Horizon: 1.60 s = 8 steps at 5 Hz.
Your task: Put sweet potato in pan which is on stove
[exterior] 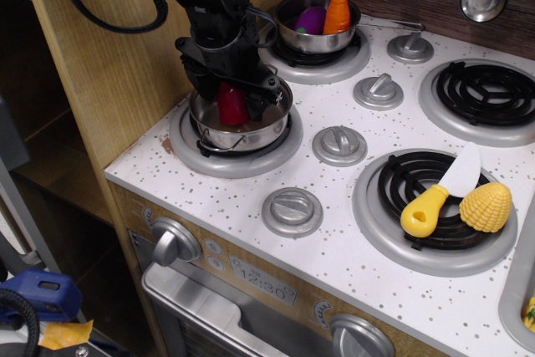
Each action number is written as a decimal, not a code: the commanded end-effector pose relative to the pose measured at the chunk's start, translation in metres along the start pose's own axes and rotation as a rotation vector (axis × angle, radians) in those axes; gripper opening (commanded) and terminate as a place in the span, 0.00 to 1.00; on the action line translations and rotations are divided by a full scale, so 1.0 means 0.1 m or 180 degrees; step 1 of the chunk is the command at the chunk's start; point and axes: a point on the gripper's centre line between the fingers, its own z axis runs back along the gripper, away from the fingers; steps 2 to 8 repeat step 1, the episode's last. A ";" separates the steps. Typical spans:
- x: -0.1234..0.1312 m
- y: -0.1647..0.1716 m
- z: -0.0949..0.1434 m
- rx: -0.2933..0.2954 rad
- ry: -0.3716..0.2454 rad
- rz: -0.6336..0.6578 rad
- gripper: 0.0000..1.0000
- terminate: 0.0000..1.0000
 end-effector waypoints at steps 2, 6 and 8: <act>0.10 0.08 0.08 0.0046 -0.0127 0.0036 1.00 1.00; 0.10 0.08 0.08 0.0046 -0.0127 0.0036 1.00 1.00; 0.10 0.08 0.08 0.0046 -0.0127 0.0036 1.00 1.00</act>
